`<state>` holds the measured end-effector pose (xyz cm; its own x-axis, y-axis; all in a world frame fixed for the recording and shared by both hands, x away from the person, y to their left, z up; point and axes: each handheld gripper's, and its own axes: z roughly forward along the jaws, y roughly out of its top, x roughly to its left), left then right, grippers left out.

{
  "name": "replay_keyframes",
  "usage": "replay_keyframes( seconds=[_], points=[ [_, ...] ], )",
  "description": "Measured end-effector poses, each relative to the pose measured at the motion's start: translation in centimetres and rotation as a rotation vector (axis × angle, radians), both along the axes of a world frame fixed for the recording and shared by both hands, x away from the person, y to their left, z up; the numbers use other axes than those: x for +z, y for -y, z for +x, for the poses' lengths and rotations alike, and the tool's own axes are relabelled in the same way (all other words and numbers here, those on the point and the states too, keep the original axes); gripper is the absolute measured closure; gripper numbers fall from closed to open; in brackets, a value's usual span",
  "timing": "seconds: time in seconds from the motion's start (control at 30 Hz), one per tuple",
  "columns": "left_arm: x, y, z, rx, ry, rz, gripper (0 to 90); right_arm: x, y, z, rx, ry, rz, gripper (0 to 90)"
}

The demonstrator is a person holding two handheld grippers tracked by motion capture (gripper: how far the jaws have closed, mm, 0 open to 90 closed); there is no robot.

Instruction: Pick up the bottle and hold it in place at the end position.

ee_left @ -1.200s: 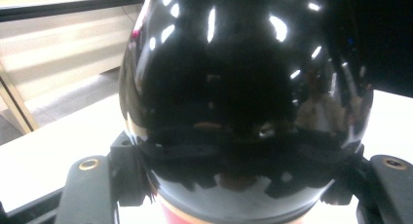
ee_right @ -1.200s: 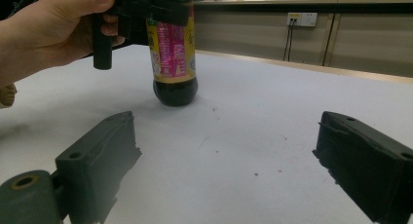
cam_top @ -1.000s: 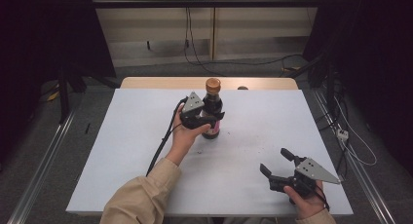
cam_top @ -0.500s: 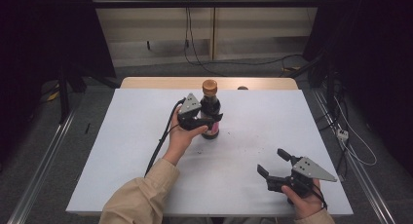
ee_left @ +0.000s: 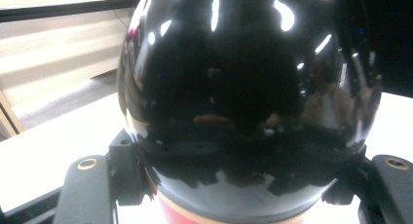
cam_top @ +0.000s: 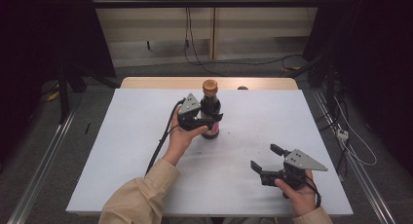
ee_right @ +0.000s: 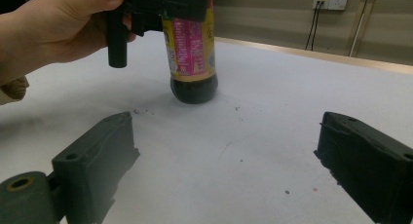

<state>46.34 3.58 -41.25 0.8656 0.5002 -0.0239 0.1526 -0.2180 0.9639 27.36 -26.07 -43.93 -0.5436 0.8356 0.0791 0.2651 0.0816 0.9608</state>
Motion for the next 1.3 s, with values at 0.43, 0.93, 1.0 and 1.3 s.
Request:
replay_keyframes(
  seconds=[0.43, 0.93, 1.0, 1.3],
  points=[
    [-0.1, 0.0, -0.2, 0.012, -0.001, -0.012, 29.8, 1.0, -0.8, 2.0, 0.008, -0.057, -0.016, 4.1],
    [-0.1, 0.0, -0.3, 0.017, -0.003, -0.011, 29.9, 3.7, -2.8, 4.6, 0.048, -0.07, -0.022, 6.3],
    [-0.1, 0.0, -0.3, 0.018, -0.004, -0.011, 29.9, 4.0, -3.1, 5.0, 0.045, -0.074, -0.011, 5.4],
    [0.0, 0.0, -0.3, 0.015, -0.001, -0.004, 29.9, 5.7, -3.8, 6.6, 0.05, -0.093, -0.006, 10.1]
  ],
)
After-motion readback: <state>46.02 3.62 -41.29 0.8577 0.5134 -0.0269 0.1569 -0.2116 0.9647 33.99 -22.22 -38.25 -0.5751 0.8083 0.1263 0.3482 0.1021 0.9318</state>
